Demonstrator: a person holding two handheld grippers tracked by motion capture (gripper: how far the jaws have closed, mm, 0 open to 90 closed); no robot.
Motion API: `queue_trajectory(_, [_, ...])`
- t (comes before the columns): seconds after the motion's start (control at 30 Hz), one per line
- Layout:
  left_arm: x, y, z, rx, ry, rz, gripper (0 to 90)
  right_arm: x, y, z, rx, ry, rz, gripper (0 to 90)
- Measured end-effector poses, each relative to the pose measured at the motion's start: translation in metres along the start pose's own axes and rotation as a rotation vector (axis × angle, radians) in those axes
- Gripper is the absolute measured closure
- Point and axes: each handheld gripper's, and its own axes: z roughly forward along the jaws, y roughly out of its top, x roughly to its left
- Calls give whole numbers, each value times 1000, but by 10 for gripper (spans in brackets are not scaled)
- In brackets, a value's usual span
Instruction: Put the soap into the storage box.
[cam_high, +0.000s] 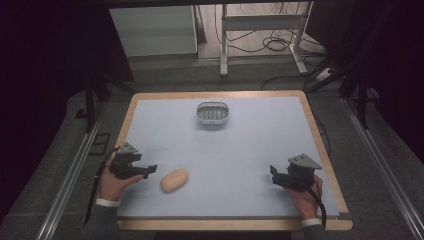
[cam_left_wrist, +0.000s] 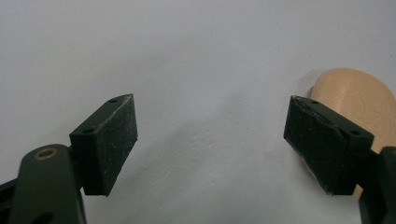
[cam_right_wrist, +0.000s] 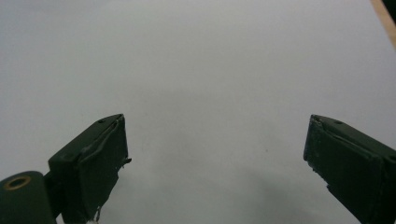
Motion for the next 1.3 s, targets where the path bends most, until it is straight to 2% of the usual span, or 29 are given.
queue_trajectory(0.07, [0, 0, 0, 4, 2, 0, 179, -2, 0, -1, -1, 18, 11, 66])
queue_trajectory(0.13, [1, 0, 1, 6, 1, -1, 180, -3, -1, -1, -1, 11, 9, 67])
queue_trajectory(0.43, [0, -2, 1, 20, -3, 12, 184, -4, -2, -3, -23, 34, 12, 79])
queue_trajectory(0.67, [-2, 2, -1, 26, -11, 19, 187, -7, -3, -4, -29, 53, 38, 80])
queue_trajectory(0.9, [-11, 13, -1, 64, -20, 64, 185, -7, -3, -4, -31, 51, 32, 85])
queue_trajectory(1.1, [-20, 26, -5, 79, -35, 104, 181, -8, -4, -5, -33, 56, 48, 88])
queue_trajectory(1.3, [-25, 34, -9, 77, -54, 122, 180, -8, -4, -5, -29, 48, 39, 90])
